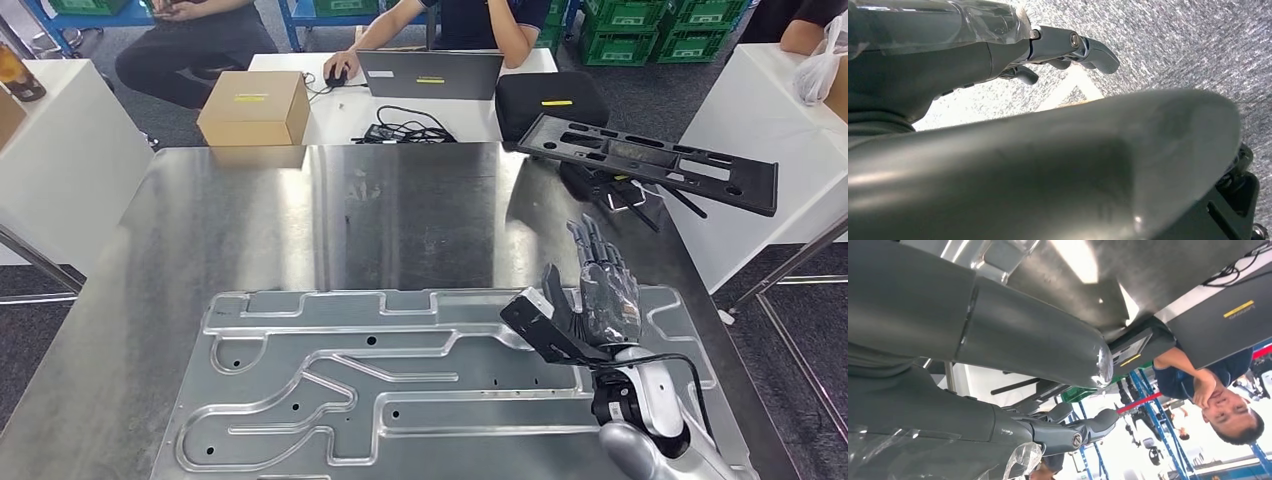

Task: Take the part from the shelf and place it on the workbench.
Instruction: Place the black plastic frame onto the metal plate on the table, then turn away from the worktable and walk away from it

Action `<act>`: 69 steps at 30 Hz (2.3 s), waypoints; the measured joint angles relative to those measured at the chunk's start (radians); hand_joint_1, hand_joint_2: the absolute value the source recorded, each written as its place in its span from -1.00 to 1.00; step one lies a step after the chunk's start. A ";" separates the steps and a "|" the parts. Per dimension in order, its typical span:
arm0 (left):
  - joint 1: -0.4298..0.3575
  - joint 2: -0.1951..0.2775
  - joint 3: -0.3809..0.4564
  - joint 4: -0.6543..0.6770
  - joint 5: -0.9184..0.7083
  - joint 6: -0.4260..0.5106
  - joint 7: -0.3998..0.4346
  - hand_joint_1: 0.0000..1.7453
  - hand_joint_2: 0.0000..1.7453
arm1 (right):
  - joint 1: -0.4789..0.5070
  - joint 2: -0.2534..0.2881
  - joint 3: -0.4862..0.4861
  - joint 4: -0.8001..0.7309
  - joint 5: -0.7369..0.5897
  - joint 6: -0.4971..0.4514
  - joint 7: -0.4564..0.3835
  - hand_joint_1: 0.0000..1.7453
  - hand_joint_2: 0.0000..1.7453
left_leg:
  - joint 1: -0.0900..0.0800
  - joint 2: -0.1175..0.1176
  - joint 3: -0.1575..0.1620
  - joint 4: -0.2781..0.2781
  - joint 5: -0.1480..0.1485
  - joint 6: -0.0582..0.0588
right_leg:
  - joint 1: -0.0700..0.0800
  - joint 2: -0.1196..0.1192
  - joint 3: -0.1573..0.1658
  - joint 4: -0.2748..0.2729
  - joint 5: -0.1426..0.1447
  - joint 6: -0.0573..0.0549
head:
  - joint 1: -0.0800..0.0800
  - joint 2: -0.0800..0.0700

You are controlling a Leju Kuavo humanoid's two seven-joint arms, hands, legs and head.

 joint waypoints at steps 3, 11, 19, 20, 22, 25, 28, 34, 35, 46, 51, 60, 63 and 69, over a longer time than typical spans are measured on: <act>-0.001 -0.002 0.003 0.000 0.002 0.000 -0.004 -1.00 -1.00 | 0.000 0.004 0.006 -0.002 0.002 0.002 0.003 -1.00 -1.00 | 0.005 0.001 0.007 -0.013 0.009 0.011 | 0.000 0.000 0.000 0.005 -0.006 0.008 | 0.000 0.000; -0.003 -0.008 0.005 0.000 0.013 -0.001 -0.013 -1.00 -1.00 | 0.005 0.005 0.025 -0.005 0.014 0.005 0.008 -1.00 -1.00 | 0.028 0.005 0.010 -0.025 0.024 0.012 | -0.018 0.000 -0.089 0.223 -0.088 0.039 | 0.001 0.000; -0.002 -0.006 0.010 0.000 0.016 0.002 -0.014 -1.00 -1.00 | -0.001 0.014 0.040 -0.007 0.017 0.015 0.008 -1.00 -1.00 | 0.037 -0.002 -0.032 0.021 0.010 -0.047 | -0.024 0.017 -0.027 0.038 0.003 0.000 | 0.001 0.000; -0.001 -0.006 0.010 0.001 0.016 0.003 -0.014 -1.00 -1.00 | -0.003 0.015 0.041 -0.008 0.017 0.016 0.008 -1.00 -1.00 | 0.038 0.002 -0.048 0.062 -0.026 -0.048 | -0.022 0.014 -0.036 0.037 0.010 -0.011 | 0.001 0.000; -0.002 -0.006 0.011 0.000 0.016 0.004 -0.014 -1.00 -1.00 | -0.005 0.017 0.043 -0.008 0.017 0.016 0.008 -1.00 -1.00 | 0.035 0.006 -0.093 0.201 -0.121 -0.046 | -0.014 0.011 -0.056 0.038 0.025 -0.026 | 0.001 0.000; -0.004 -0.008 0.011 0.000 0.018 0.004 -0.014 -1.00 -1.00 | -0.005 0.019 0.048 -0.008 0.017 0.020 0.008 -1.00 -1.00 | 0.025 0.006 -0.098 0.306 -0.163 -0.031 | 0.004 0.007 -0.086 0.038 0.047 -0.037 | 0.001 0.000; -0.009 -0.010 0.011 0.000 0.020 0.007 -0.014 -1.00 -1.00 | -0.009 0.020 0.051 -0.008 0.017 0.022 0.007 -1.00 -1.00 | -0.001 0.007 0.040 0.115 -0.100 0.016 | 0.021 0.006 -0.106 0.038 0.069 -0.041 | 0.001 0.000; -0.019 -0.015 0.018 0.000 0.023 0.012 -0.014 -1.00 -1.00 | -0.021 0.020 0.053 -0.006 0.009 0.022 0.004 -1.00 -1.00 | -0.018 0.018 0.102 -0.038 -0.047 0.029 | 0.016 0.002 -0.124 0.039 0.087 -0.018 | 0.002 0.000; -0.020 -0.016 0.019 0.000 0.023 0.012 -0.013 -1.00 -1.00 | -0.022 0.019 0.053 -0.006 0.007 0.022 0.003 -1.00 -1.00 | -0.014 0.019 0.093 -0.044 -0.033 0.031 | 0.015 0.003 -0.135 0.063 0.055 -0.013 | 0.002 0.000; -0.030 -0.031 0.030 0.000 0.025 0.013 -0.009 -1.00 -1.00 | -0.045 0.010 0.052 0.011 -0.029 0.022 0.001 -1.00 -1.00 | 0.007 0.022 -0.052 0.007 0.061 -0.013 | -0.015 0.006 0.031 0.040 -0.044 0.040 | 0.002 0.000; -0.026 -0.032 0.030 0.000 0.030 0.014 -0.008 -1.00 -1.00 | -0.048 0.009 0.053 0.018 -0.037 0.023 0.002 -1.00 -1.00 | 0.015 0.021 -0.095 0.089 -0.009 -0.031 | -0.011 -0.002 -0.013 0.040 -0.013 -0.016 | 0.000 0.000; -0.029 -0.035 0.031 0.000 0.033 0.014 -0.008 -1.00 -1.00 | -0.048 0.004 0.052 0.024 -0.041 0.023 0.008 -1.00 -1.00 | -0.021 0.019 0.082 0.055 -0.072 0.038 | 0.019 0.000 -0.117 0.040 0.079 -0.033 | 0.001 0.000; -0.030 -0.039 0.033 0.000 0.034 0.014 -0.009 -1.00 -1.00 | -0.047 0.001 0.051 0.024 -0.049 0.023 0.012 -1.00 -1.00 | -0.032 0.021 0.117 -0.030 -0.074 0.032 | 0.018 -0.002 -0.127 0.035 0.107 -0.023 | 0.001 0.000; -0.022 -0.047 0.036 0.000 0.044 0.019 -0.010 -1.00 -1.00 | -0.018 -0.006 0.052 0.024 -0.096 0.018 0.010 -1.00 -1.00 | -0.016 0.027 0.043 -0.041 0.004 0.032 | 0.011 0.002 -0.193 0.267 -0.101 0.005 | 0.002 0.000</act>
